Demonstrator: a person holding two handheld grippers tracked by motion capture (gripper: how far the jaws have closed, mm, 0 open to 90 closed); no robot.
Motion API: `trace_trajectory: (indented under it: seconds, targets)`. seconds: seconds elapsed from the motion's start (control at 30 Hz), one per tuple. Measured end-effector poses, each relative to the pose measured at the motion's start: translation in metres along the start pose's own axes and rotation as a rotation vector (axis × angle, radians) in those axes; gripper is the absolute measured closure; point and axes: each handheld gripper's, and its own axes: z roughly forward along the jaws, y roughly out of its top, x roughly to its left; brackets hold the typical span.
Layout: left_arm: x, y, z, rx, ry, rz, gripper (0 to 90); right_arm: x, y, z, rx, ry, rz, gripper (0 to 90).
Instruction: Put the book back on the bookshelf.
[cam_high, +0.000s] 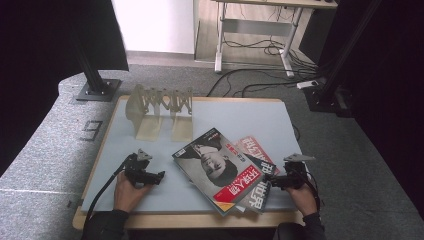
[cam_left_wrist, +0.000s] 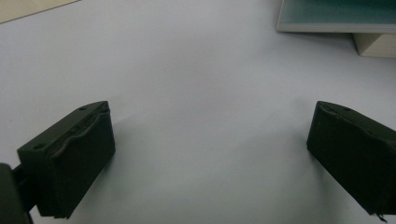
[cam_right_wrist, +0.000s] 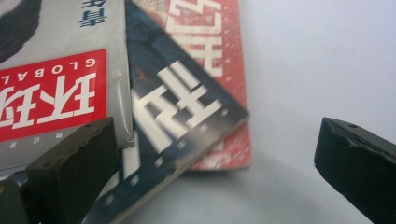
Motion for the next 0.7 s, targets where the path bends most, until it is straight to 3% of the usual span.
trace_trajectory:
  seconds: [0.27, 0.43, 0.57, 0.7]
  targets:
    - [0.000, 0.000, 0.000, 0.001, -0.001, 0.000, 0.7, -0.007, 0.015, 0.012, 0.011, -0.019, 0.009, 0.0]
    - [0.001, 0.003, -0.002, 0.015, -0.006, 0.005, 2.1, -0.003, 0.015, 0.006, 0.000, -0.032, -0.014, 5.5]
    - [0.000, 0.015, -0.010, 0.016, 0.033, 0.056, 6.2, 0.001, 0.010, -0.002, -0.012, -0.026, -0.014, 4.0]
    - [-0.004, 0.032, -0.017, -0.002, -0.033, 0.084, 5.9, 0.007, 0.006, -0.010, -0.019, -0.007, -0.011, 0.6]
